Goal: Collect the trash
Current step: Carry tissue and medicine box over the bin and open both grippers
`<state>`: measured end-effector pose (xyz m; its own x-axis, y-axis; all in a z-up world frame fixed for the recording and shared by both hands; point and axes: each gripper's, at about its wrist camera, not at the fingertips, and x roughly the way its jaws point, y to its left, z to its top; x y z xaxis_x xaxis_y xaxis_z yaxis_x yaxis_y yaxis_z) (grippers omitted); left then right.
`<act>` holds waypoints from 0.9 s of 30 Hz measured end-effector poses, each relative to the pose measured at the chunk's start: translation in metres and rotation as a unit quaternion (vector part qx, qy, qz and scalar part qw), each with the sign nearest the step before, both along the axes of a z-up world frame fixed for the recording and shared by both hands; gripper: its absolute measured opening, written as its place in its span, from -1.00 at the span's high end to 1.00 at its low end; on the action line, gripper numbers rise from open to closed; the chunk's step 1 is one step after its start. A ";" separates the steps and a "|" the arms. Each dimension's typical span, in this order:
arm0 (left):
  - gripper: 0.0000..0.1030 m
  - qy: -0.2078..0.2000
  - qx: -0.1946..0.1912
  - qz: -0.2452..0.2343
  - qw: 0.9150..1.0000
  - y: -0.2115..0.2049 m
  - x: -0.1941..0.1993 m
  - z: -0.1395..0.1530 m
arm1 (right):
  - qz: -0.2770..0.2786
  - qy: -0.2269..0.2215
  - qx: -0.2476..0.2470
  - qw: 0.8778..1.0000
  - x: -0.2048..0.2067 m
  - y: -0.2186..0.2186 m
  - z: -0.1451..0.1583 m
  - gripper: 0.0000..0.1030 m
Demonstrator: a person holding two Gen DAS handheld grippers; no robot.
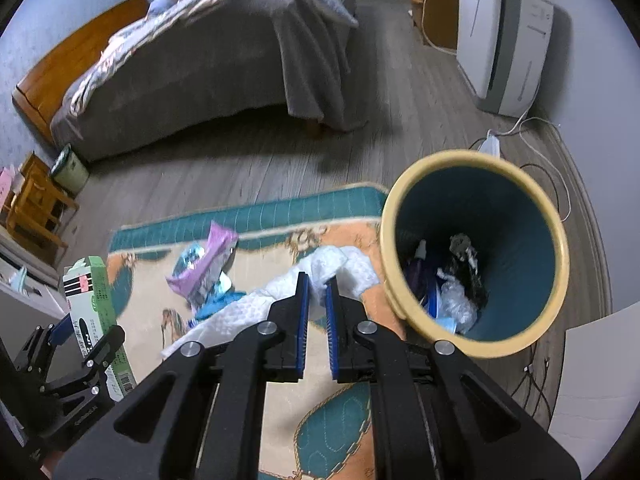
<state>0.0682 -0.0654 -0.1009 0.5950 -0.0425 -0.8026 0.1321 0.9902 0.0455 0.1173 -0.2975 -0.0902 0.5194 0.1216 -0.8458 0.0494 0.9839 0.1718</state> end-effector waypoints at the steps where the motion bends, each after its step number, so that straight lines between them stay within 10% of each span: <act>1: -0.49 -0.004 0.003 -0.003 1.000 -0.002 0.001 0.003 | -0.002 -0.005 0.000 1.000 0.001 -0.003 0.004 0.85; 27: -0.49 -0.004 0.004 -0.124 0.992 -0.128 0.058 0.001 | -0.076 -0.030 -0.046 0.996 0.020 -0.120 0.015 0.85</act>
<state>0.1260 -0.1931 -0.0997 0.5736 -0.1828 -0.7985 0.3721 0.9266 0.0552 0.1370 -0.4177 -0.0756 0.5754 -0.0383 -0.8169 0.1919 0.9773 0.0893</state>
